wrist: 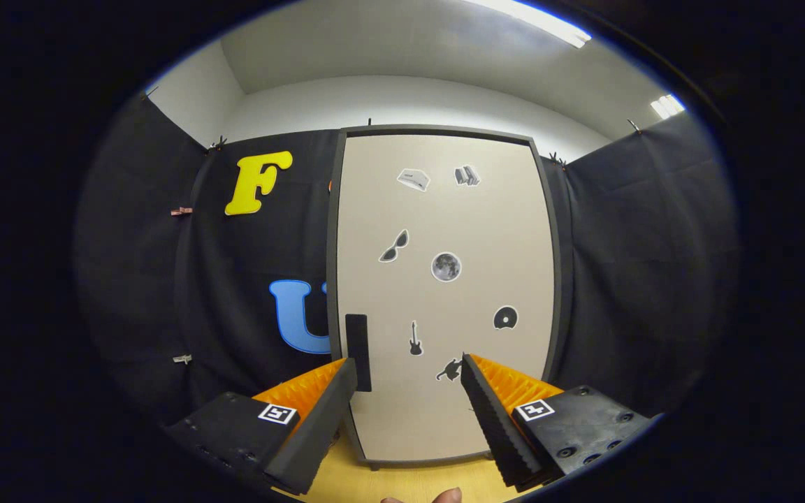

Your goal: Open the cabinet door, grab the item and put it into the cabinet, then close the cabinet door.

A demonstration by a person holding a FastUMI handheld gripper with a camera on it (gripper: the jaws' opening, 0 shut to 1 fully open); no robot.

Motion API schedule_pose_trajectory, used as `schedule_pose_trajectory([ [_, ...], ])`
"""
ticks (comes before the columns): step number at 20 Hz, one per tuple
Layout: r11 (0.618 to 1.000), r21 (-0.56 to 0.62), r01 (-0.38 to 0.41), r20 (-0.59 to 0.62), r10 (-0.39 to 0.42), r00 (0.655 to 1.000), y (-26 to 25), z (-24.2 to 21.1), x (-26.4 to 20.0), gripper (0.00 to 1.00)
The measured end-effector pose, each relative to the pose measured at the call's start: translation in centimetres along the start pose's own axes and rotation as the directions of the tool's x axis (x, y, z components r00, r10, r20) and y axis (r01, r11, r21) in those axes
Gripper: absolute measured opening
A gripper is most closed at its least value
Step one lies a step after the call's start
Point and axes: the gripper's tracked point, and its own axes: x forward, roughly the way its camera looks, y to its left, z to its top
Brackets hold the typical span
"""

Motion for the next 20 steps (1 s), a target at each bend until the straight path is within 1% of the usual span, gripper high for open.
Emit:
schedule_pose_trajectory([
  [5, 1.000, 0.002, -0.016, -0.016, 0.016, 1.000, 2.8, -0.8, 3.8, 0.97],
  [8, 1.000, 0.006, -0.024, -0.044, 0.024, 0.999, 4.1, -2.3, 6.0, 0.97],
  [12, 0.999, -0.031, -0.022, -0.077, 0.020, 0.997, 4.7, -4.7, 9.3, 0.97],
  [14, 0.999, -0.036, -0.022, -0.104, 0.018, 0.994, 5.0, -6.0, 10.7, 0.97],
  [16, 0.999, -0.038, -0.012, -0.116, 0.007, 0.993, 4.9, -6.9, 12.0, 0.97],
  [18, 0.999, -0.036, -0.017, -0.116, 0.013, 0.993, 5.2, -7.4, 13.0, 0.97],
  [19, 0.999, -0.044, -0.004, -0.115, -0.001, 0.993, 5.1, -7.5, 13.4, 0.96],
  [20, 0.999, -0.047, 0.003, -0.110, -0.008, 0.994, 5.0, -7.6, 13.8, 0.91],
])
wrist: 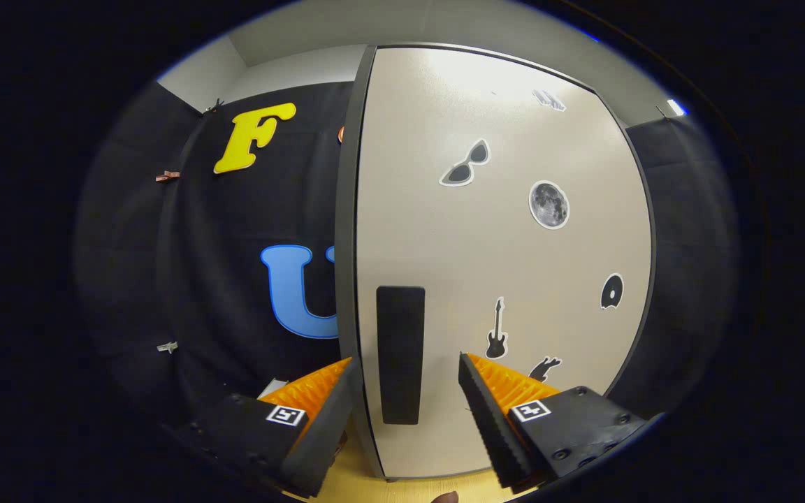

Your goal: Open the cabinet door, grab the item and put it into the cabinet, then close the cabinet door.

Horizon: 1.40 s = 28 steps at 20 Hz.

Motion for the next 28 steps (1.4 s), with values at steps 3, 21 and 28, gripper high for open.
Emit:
schedule_pose_trajectory([
  [3, 1.000, -0.003, 0.004, 0.015, -0.004, 1.000, 0.1, -0.1, 1.2, 0.70],
  [21, 0.994, 0.041, -0.101, -0.031, 0.102, 0.994, 0.6, 0.1, -3.1, 0.17],
  [28, 0.983, 0.060, -0.171, -0.023, 0.172, 0.985, -2.3, 0.3, -9.6, 0.16],
])
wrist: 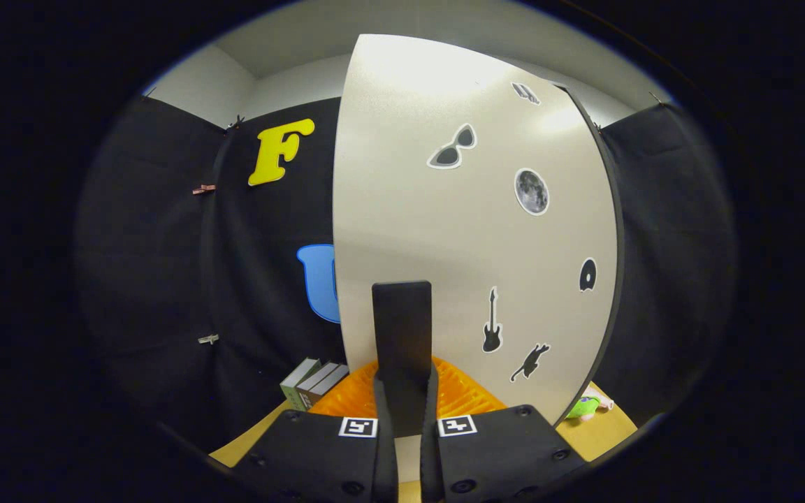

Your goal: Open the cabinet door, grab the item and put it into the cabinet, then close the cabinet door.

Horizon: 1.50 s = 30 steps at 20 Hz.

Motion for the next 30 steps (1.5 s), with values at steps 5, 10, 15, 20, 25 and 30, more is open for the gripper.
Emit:
schedule_pose_trajectory([
  [5, 1.000, 0.015, -0.009, -0.005, 0.009, 1.000, -2.7, 0.4, -4.6, 0.16],
  [10, 1.000, 0.010, 0.023, -0.002, -0.023, 1.000, -6.3, 0.7, -9.1, 0.16],
  [15, 0.996, 0.005, 0.091, 0.007, -0.091, 0.996, -10.2, 1.1, -12.6, 0.16],
  [20, 0.986, 0.002, 0.167, 0.020, -0.167, 0.986, -13.8, 1.6, -14.7, 0.15],
  [25, 0.964, 0.040, 0.264, 0.028, -0.265, 0.964, -18.6, 2.1, -17.0, 0.14],
  [30, 0.946, 0.051, 0.322, 0.017, -0.323, 0.946, -24.3, 2.0, -19.2, 0.12],
])
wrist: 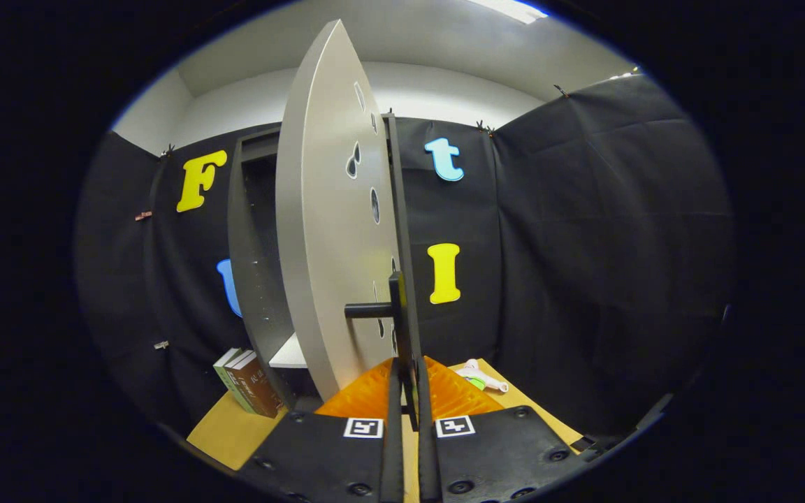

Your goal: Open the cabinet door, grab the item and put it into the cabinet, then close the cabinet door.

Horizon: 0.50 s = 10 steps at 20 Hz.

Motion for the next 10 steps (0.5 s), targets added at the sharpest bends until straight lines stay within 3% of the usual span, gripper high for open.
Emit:
schedule_pose_trajectory([
  [2, 1.000, -0.013, 0.009, 0.006, -0.009, 1.000, -1.7, 0.2, -0.4, 0.09],
  [7, 0.997, -0.053, -0.057, 0.023, 0.059, 0.998, -2.7, 0.6, -1.0, 0.09],
  [10, 0.996, -0.074, -0.040, 0.049, 0.044, 0.998, -4.2, 1.1, -1.0, 0.09],
])
